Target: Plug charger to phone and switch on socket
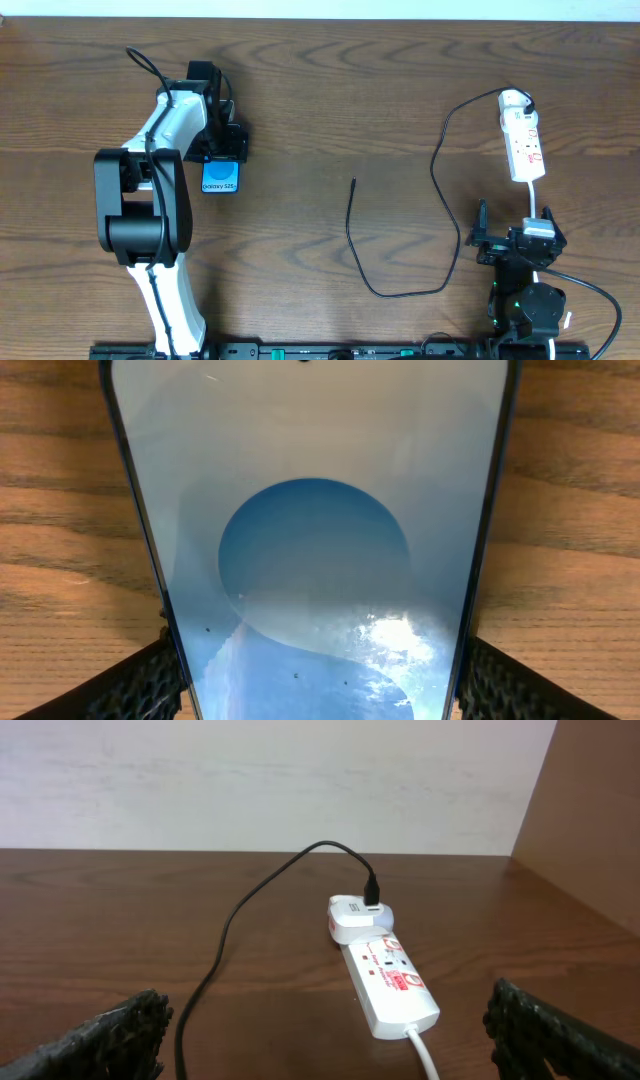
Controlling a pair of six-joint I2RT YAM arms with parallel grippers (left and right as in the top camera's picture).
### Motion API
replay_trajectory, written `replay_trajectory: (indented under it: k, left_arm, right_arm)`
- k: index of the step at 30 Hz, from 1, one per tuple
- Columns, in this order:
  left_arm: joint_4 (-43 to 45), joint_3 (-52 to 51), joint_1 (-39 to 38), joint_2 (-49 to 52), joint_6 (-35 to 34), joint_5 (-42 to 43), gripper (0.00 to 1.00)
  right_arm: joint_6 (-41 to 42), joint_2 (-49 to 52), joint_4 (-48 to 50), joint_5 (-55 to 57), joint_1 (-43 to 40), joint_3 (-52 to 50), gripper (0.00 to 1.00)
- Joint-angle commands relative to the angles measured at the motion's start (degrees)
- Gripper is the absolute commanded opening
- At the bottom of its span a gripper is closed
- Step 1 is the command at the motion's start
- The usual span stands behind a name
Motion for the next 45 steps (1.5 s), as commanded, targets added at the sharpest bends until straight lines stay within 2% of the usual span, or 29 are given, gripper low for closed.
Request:
replay_trajectory:
  k: [1, 19, 24, 35, 45]
  left_arm:
    - [-0.2, -2.43, 0.17, 1.57, 0.2, -0.11, 0.81]
    - [-0.2, -2.43, 0.17, 1.57, 0.2, -0.11, 0.79]
    - [-0.2, -2.43, 0.17, 1.57, 0.2, -0.11, 0.72]
    - [-0.2, -2.43, 0.17, 1.57, 0.2, -0.11, 0.7]
    - [-0.2, -2.43, 0.17, 1.57, 0.2, -0.11, 0.55]
  right_arm:
    - [-0.5, -0.35, -0.24, 0.31, 0.48, -0.07, 0.99]
    - [-0.5, -0.35, -0.24, 0.31, 0.48, -0.07, 0.99]
    - [-0.5, -0.35, -0.24, 0.31, 0.48, -0.07, 0.99]
    - [-0.5, -0.35, -0.24, 0.31, 0.48, -0.07, 0.99]
    - [-0.5, -0.35, -0.22, 0.31, 0.48, -0.07, 0.99]
